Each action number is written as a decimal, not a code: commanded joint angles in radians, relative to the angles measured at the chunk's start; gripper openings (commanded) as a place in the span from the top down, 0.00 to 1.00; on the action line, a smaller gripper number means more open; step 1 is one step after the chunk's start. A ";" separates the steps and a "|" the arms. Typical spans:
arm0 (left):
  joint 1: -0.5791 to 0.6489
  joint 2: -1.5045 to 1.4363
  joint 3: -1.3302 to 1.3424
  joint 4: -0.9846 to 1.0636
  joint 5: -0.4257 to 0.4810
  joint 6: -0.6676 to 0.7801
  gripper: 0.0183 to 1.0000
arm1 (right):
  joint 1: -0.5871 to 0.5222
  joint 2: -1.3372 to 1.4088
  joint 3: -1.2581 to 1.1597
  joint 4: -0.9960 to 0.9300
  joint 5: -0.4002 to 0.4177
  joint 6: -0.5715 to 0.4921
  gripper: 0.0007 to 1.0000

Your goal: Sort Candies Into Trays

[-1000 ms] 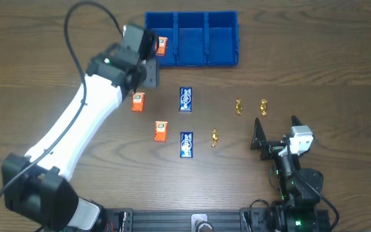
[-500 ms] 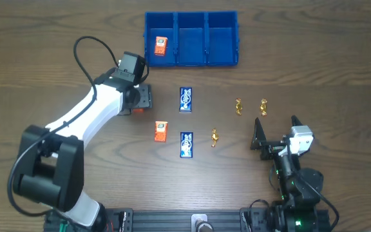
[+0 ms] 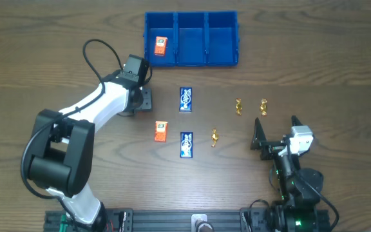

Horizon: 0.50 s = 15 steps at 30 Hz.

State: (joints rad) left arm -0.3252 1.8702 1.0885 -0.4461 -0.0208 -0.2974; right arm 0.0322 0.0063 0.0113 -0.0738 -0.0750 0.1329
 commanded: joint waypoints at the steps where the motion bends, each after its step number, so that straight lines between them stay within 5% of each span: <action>1: 0.005 0.023 0.000 0.003 0.004 0.013 0.63 | 0.005 -0.003 -0.003 -0.002 -0.002 0.000 0.00; 15: -0.024 -0.138 0.194 -0.091 -0.004 -0.026 0.74 | 0.005 -0.003 -0.003 -0.002 -0.002 0.000 0.00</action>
State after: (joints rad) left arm -0.3317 1.8339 1.1225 -0.5034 -0.0166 -0.3027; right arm 0.0322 0.0063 0.0113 -0.0738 -0.0750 0.1329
